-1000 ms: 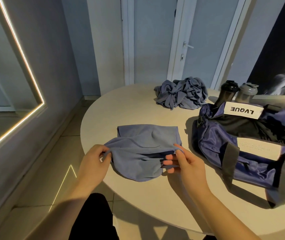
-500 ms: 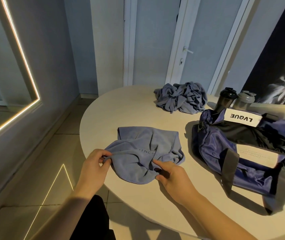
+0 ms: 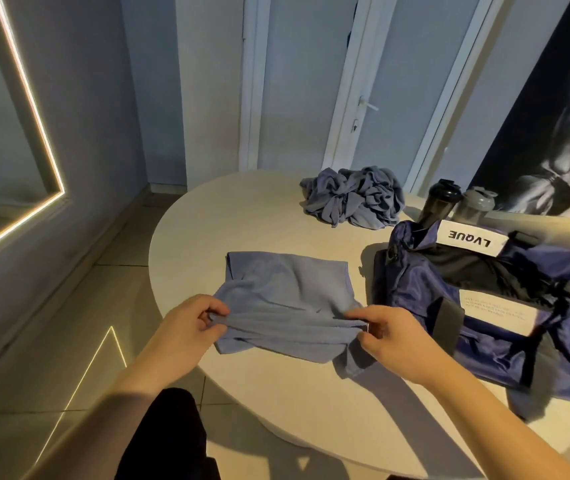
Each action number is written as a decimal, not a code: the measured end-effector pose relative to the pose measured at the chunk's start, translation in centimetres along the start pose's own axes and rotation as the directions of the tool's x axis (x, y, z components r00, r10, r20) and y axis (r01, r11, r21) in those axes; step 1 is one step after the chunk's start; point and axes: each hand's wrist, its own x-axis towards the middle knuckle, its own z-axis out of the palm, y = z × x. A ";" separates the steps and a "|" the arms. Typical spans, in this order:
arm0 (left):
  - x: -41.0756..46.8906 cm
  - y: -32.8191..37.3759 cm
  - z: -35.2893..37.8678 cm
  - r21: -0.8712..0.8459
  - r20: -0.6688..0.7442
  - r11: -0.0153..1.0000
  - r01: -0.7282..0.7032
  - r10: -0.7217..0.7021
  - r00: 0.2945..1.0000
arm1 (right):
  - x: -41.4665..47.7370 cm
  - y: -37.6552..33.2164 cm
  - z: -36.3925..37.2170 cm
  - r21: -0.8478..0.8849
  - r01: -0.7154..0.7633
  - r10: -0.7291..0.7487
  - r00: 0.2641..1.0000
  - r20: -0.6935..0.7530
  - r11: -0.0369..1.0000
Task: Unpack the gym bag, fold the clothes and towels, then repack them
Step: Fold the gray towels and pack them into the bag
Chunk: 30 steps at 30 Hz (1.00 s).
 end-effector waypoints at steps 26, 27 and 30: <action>-3.7 0.2 1.0 0.036 -0.018 0.982 -0.187 0.188 0.982 | -5.7 2.2 2.7 0.176 -0.168 0.209 0.944 -0.255 0.970; -3.8 -0.3 1.0 0.076 0.013 0.976 -0.207 0.206 0.978 | -5.9 2.6 3.4 0.144 -0.191 0.223 0.939 -0.260 0.971; -4.0 -1.0 1.1 0.106 0.012 0.968 -0.227 0.227 0.974 | -6.3 2.6 4.3 0.107 -0.211 0.233 0.935 -0.266 0.972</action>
